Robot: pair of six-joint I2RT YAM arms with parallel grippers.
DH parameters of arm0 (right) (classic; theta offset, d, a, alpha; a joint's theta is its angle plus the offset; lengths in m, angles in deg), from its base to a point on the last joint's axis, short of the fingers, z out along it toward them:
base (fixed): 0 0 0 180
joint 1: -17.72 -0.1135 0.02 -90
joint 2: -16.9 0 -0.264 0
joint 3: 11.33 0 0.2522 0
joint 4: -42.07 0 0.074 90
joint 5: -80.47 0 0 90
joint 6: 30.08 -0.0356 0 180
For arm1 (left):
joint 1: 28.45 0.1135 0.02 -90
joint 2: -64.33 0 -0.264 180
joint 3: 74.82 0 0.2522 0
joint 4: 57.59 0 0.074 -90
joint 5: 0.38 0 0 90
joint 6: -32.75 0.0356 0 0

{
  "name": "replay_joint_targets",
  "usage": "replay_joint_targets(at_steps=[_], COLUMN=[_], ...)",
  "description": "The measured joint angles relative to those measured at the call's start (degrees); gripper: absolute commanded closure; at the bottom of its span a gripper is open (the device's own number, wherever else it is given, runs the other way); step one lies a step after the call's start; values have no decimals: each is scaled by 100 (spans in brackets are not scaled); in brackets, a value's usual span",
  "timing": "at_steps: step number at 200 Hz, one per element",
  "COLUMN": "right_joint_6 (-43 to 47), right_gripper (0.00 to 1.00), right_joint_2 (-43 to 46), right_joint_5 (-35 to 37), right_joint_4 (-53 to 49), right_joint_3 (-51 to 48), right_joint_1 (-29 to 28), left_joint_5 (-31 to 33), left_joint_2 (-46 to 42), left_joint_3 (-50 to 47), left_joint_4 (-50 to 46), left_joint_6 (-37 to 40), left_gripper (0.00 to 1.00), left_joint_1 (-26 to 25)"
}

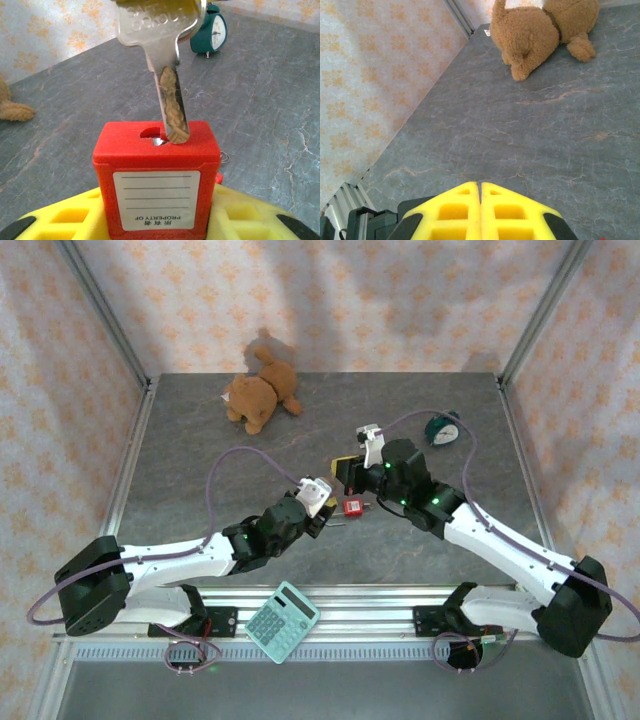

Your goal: Unlock with the key

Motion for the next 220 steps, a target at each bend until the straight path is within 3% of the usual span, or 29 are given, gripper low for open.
replay_joint_targets(at_steps=[220], right_joint_6=[225], right_gripper=[100], right_joint_2=[-131], right_joint_5=[380], right_joint_4=[612], right_joint_3=[-450], right_joint_1=[-348], left_joint_5=[315], left_joint_2=[-216], left_joint_3=[-319], left_joint_4=[-83], left_joint_6=[-367], left_gripper=[61], left_joint_1=[-192])
